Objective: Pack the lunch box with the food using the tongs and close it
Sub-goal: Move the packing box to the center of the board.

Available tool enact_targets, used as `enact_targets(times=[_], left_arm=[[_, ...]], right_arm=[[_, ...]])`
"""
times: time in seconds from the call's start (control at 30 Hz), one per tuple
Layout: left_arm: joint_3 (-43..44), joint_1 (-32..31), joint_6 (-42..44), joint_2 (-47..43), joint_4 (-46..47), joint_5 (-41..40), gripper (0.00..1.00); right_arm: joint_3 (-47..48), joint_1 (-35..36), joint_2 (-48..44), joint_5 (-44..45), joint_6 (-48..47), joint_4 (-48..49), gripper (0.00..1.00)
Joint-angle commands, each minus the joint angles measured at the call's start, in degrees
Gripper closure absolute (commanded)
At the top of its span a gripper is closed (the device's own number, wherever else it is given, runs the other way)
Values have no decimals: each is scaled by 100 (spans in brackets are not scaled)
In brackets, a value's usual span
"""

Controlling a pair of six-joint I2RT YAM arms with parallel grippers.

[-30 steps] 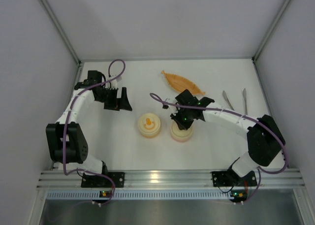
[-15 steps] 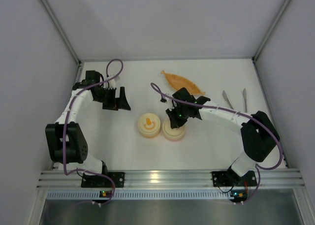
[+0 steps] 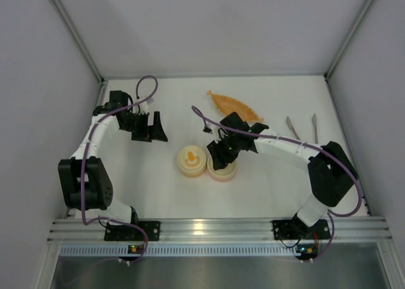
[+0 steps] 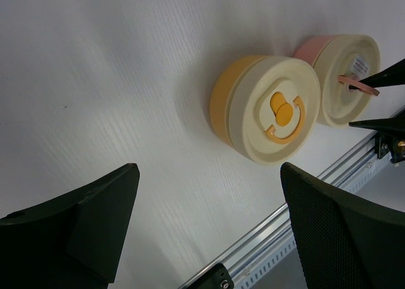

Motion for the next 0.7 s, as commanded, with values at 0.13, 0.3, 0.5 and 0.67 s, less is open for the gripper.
enact_targets(times=[0.13, 0.3, 0.5, 0.67], left_arm=[[125, 48, 123, -259, -17, 212, 2], [133, 48, 132, -251, -25, 255, 2], [151, 48, 114, -225, -25, 299, 2], [151, 57, 141, -216, -25, 291, 2]], right_arm=[[5, 92, 183, 539, -377, -837, 48], [110, 92, 113, 627, -491, -899, 49], [145, -127, 314, -126, -1000, -1048, 52], [259, -505, 657, -848, -1282, -1092, 50]])
